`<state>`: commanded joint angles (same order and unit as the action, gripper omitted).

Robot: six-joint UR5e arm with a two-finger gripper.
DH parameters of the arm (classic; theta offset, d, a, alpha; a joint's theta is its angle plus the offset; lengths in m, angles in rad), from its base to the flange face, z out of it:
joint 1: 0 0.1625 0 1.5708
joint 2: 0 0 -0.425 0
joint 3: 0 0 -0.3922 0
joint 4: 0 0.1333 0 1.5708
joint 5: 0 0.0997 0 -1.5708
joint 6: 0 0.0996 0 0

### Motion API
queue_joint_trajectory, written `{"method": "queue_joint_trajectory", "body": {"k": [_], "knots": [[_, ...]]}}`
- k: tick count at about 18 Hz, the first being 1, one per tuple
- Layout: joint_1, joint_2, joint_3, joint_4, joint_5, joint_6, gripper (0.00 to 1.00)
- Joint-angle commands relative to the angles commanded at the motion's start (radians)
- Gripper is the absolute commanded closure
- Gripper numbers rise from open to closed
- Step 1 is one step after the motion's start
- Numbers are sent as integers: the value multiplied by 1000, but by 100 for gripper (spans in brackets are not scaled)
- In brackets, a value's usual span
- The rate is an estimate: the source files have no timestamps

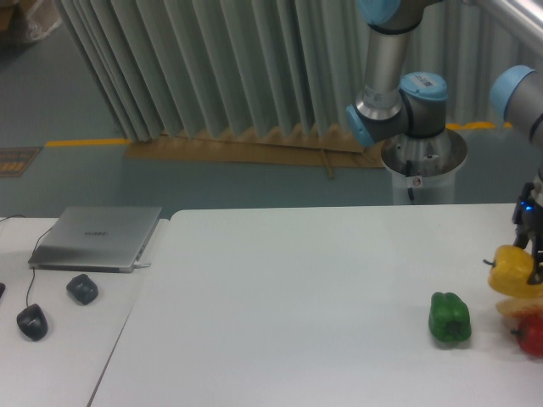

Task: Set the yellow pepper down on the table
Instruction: 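Bring the yellow pepper in the gripper down toward the table, then lower the yellow pepper beside the green pepper and release it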

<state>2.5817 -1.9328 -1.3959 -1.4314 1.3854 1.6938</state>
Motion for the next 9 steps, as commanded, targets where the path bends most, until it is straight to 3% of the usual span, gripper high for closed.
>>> {"method": "queue_joint_trajectory", "body": {"k": [3, 9], "knots": [[-2, -2, -51, 68, 6, -16, 52], [-5, -11, -51, 75, 61, -31, 51]]}}
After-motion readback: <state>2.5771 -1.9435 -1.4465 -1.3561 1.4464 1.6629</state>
